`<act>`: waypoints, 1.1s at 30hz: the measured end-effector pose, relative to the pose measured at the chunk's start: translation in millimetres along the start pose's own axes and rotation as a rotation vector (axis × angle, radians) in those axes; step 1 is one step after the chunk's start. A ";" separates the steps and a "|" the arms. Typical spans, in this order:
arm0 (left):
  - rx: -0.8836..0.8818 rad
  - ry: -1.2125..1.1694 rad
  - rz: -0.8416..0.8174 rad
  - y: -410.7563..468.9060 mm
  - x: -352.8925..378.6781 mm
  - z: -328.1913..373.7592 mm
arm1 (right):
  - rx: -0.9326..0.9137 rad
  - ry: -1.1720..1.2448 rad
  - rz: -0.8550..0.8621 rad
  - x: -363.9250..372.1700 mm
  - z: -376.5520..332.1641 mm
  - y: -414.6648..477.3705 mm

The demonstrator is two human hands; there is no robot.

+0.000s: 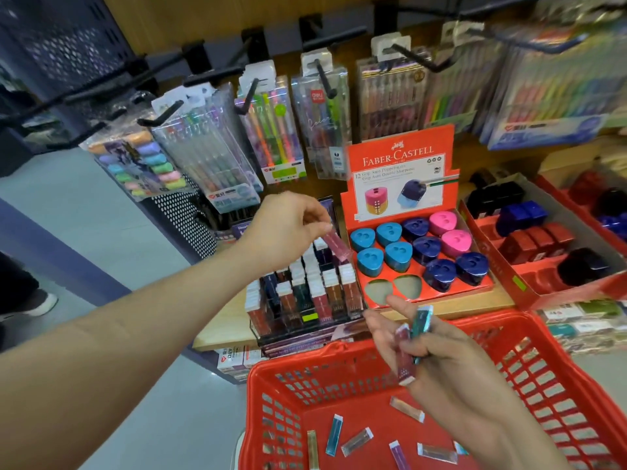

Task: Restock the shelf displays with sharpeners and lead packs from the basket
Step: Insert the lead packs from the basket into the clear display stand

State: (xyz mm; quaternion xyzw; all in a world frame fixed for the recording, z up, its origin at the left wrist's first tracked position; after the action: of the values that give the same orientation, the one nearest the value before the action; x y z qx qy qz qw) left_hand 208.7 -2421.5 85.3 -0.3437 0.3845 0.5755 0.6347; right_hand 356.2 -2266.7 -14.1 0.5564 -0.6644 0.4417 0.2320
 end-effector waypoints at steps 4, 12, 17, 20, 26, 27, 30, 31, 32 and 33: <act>0.064 0.120 0.010 5.5 18.5 -4.3 | -0.007 0.027 0.003 -7.6 -6.9 3.2; 0.172 0.226 0.001 10.3 27.7 -2.0 | -0.041 0.055 0.082 -12.6 -11.3 10.0; 0.211 0.276 -0.039 10.6 29.2 5.4 | -0.021 -0.072 0.094 -12.6 -13.8 6.3; 0.222 0.314 -0.064 10.0 31.6 10.0 | -0.028 -0.197 0.117 -14.6 -14.1 4.1; 0.208 0.320 -0.084 10.7 34.1 14.0 | -0.066 -0.274 0.089 -17.6 -15.6 6.8; 0.212 0.321 -0.094 11.4 35.0 14.8 | -0.064 -0.278 0.088 -17.0 -15.9 6.8; 0.238 0.344 -0.113 13.2 39.4 15.6 | -0.064 -0.291 0.115 -15.1 -16.4 5.9; 0.245 0.362 -0.115 14.1 41.3 14.5 | -0.065 -0.294 0.123 -14.5 -16.7 5.5; 0.247 0.374 -0.110 15.0 42.9 12.3 | -0.067 -0.295 0.127 -13.7 -17.2 5.2; 0.240 0.379 -0.102 16.1 44.5 9.6 | -0.068 -0.303 0.124 -12.9 -17.9 4.7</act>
State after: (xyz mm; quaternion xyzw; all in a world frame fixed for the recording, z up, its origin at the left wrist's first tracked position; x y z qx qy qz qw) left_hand 195.4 -2390.8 50.6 -0.3866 0.5449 0.4179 0.6156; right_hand 352.0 -2244.8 -17.0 0.5663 -0.7395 0.3435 0.1202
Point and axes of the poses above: each hand's wrist, its own y-axis towards the middle knuckle, its own x-axis out of the palm, z = x × y, the point moved 5 cm from there along y, towards the middle knuckle, and after that the axes turned 15 degrees about -x, right-handed, at the moved point
